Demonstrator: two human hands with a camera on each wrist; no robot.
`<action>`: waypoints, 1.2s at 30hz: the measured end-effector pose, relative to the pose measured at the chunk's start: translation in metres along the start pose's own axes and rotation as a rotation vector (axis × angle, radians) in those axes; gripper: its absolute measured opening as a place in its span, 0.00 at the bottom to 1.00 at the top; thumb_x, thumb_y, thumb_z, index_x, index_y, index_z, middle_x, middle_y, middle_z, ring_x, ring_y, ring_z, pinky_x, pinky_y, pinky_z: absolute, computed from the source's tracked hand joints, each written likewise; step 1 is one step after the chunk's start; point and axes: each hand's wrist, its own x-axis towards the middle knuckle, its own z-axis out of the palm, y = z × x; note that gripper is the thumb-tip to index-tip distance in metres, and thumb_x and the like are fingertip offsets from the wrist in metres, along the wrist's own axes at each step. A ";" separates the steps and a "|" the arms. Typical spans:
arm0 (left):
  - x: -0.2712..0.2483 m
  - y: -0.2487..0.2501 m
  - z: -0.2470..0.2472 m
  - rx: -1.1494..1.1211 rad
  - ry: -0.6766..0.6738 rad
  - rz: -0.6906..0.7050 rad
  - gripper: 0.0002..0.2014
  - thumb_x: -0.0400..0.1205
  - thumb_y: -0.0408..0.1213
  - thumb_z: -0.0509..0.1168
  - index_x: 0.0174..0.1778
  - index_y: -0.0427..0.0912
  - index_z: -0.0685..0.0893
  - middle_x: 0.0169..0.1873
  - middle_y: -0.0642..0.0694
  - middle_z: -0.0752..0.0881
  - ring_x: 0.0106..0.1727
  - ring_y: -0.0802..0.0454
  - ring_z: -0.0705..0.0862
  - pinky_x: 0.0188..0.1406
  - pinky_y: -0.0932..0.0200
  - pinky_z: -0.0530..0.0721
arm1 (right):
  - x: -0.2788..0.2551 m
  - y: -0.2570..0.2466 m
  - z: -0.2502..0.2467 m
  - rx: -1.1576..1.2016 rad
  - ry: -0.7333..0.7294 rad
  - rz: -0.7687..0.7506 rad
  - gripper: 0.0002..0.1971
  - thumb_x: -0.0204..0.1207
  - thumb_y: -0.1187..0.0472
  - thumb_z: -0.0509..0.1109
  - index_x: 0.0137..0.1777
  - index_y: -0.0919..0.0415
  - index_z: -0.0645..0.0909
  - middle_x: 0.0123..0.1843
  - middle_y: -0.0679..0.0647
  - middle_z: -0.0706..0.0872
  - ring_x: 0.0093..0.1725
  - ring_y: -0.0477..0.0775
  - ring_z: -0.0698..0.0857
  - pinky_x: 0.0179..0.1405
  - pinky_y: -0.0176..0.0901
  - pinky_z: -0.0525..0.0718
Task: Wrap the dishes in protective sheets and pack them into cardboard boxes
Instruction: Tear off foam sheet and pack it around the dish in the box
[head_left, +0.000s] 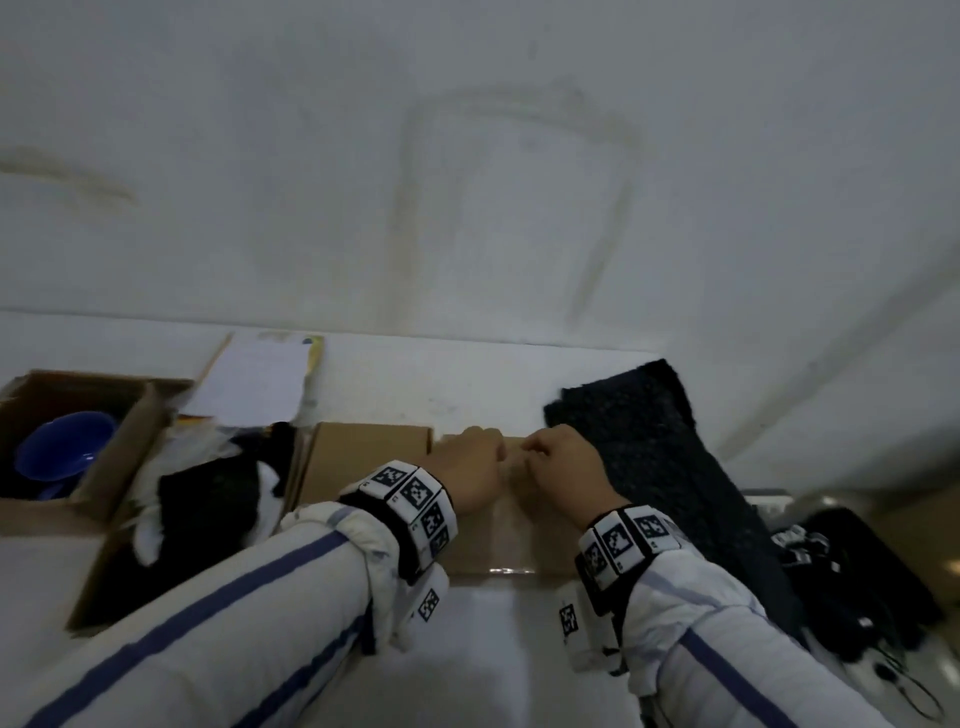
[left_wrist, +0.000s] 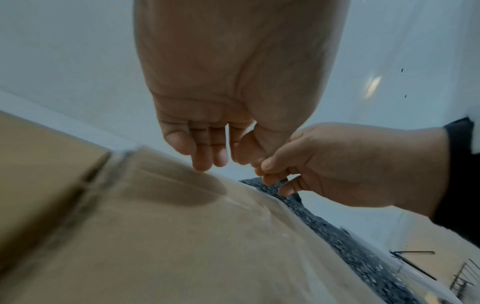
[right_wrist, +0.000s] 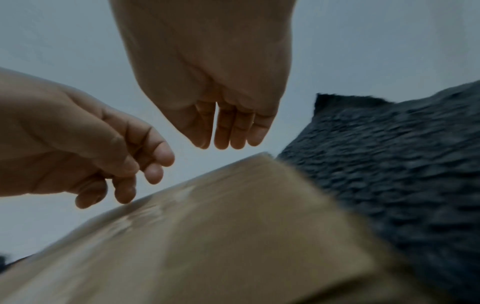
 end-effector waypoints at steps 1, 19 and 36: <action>0.010 0.013 0.008 0.005 -0.004 0.021 0.15 0.80 0.33 0.59 0.63 0.44 0.76 0.64 0.42 0.75 0.61 0.42 0.77 0.61 0.50 0.78 | 0.001 0.019 -0.007 -0.009 0.012 0.041 0.14 0.77 0.66 0.63 0.59 0.61 0.85 0.60 0.60 0.82 0.62 0.57 0.80 0.56 0.36 0.72; 0.071 0.059 0.062 0.104 0.156 0.053 0.17 0.82 0.38 0.57 0.68 0.49 0.77 0.67 0.47 0.76 0.69 0.43 0.73 0.70 0.50 0.71 | 0.024 0.125 -0.039 -0.408 -0.140 0.022 0.21 0.76 0.60 0.65 0.69 0.57 0.72 0.67 0.58 0.73 0.69 0.62 0.70 0.64 0.52 0.76; 0.016 0.027 -0.027 -0.749 0.329 -0.039 0.05 0.83 0.32 0.63 0.53 0.37 0.77 0.40 0.45 0.85 0.34 0.49 0.87 0.30 0.55 0.83 | 0.020 0.009 -0.074 -0.404 0.045 -0.209 0.21 0.72 0.50 0.67 0.66 0.47 0.79 0.80 0.45 0.64 0.82 0.56 0.53 0.77 0.61 0.50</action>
